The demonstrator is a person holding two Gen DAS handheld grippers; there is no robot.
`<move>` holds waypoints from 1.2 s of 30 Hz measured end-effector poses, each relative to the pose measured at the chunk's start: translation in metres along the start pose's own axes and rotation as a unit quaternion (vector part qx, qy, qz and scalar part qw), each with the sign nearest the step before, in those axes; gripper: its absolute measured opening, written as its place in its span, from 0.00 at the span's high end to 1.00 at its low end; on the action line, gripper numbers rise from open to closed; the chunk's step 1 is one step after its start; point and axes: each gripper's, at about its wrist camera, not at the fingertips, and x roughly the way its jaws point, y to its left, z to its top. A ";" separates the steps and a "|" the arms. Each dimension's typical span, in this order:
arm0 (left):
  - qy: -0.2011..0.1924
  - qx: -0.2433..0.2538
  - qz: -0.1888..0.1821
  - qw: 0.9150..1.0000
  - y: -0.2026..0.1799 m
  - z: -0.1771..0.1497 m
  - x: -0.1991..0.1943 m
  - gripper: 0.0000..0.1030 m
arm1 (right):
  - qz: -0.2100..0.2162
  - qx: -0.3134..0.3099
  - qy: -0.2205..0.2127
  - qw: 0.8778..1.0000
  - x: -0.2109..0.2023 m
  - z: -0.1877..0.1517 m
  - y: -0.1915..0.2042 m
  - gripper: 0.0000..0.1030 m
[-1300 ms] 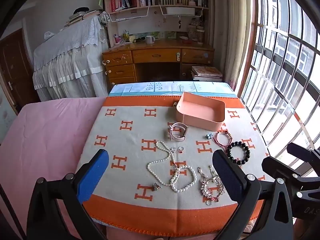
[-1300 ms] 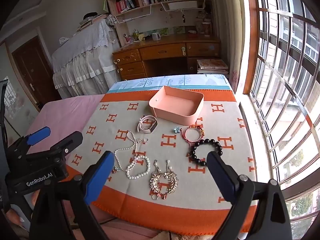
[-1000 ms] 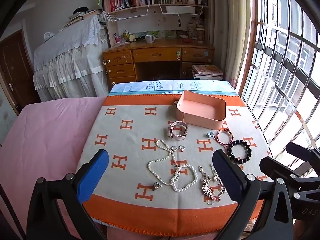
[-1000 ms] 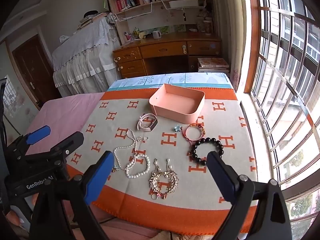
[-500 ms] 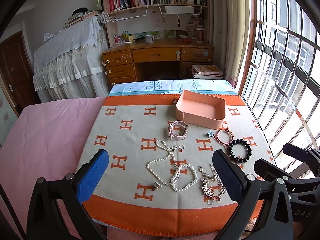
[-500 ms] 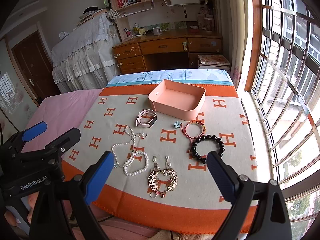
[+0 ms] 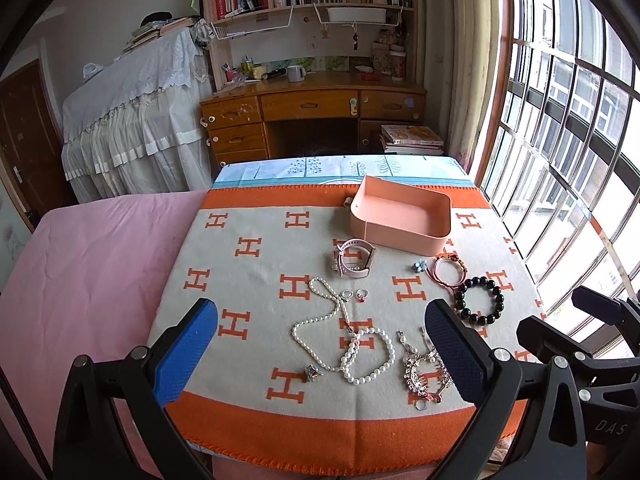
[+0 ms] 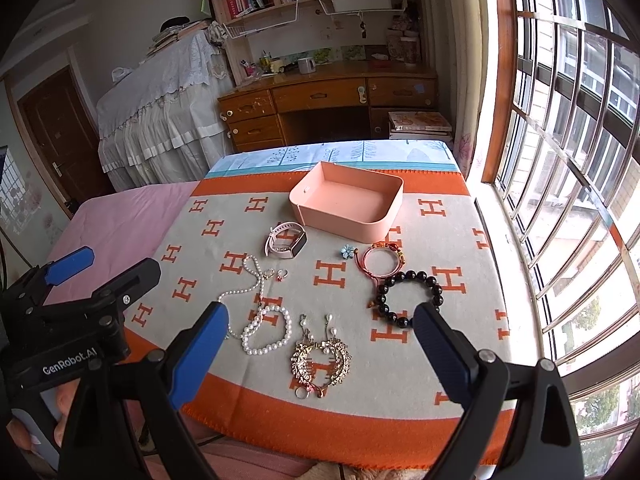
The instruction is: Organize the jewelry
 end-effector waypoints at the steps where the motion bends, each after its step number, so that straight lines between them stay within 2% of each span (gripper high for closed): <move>1: 0.001 0.002 0.000 1.000 0.000 0.000 0.001 0.01 | 0.000 0.000 0.001 1.000 0.000 0.000 0.000 0.08; 36: 0.008 0.007 -0.001 1.000 0.001 -0.002 0.014 0.01 | -0.008 0.004 0.004 1.000 0.005 0.000 0.000 0.08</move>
